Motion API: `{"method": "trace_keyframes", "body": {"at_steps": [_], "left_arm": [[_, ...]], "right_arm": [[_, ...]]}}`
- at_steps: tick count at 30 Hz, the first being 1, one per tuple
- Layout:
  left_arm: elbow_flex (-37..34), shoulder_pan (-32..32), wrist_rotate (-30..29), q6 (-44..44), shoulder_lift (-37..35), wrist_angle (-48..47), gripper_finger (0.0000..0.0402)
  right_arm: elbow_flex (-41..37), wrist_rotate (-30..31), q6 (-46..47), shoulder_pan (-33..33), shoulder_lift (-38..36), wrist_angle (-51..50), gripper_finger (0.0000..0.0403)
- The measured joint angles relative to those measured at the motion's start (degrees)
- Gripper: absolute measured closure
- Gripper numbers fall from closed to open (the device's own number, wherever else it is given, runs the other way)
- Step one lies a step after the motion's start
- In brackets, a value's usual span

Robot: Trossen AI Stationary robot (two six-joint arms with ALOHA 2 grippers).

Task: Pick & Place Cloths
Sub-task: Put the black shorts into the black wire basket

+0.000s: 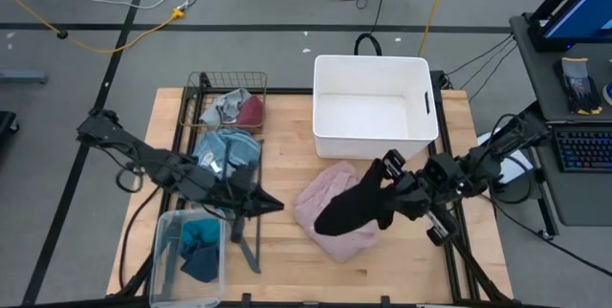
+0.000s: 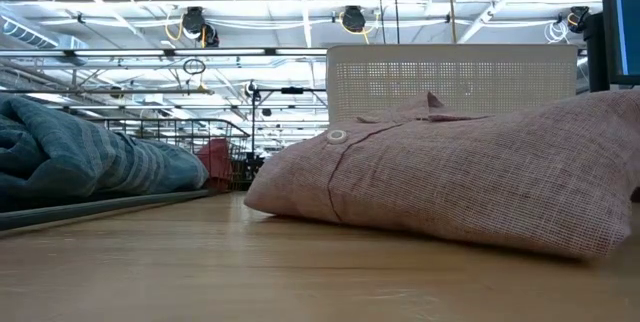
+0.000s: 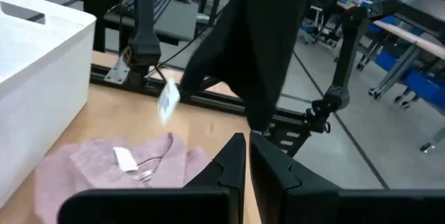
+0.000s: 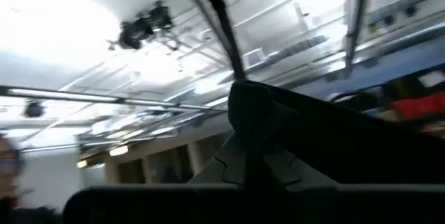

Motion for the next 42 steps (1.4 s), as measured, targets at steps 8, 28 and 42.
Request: {"method": "trace_keyframes", "body": {"at_steps": [8, 28, 42], "left_arm": [[0.00, -0.01, -0.03, 0.12, 4.65, 8.61, 0.0374], [0.00, 2.12, 5.86, -3.26, 17.77, 24.02, 0.0199], [0.00, 3.85, 6.73, -1.98, 18.22, 24.48, 0.0180]], "right_arm": [[0.00, 9.21, -2.85, -0.03, 0.05, 0.23, 0.0403], [0.00, 9.05, -2.57, 0.00, 0.05, 1.59, 0.0403], [0.00, 9.03, -2.35, 0.54, 0.05, 1.44, 0.0403]]}}
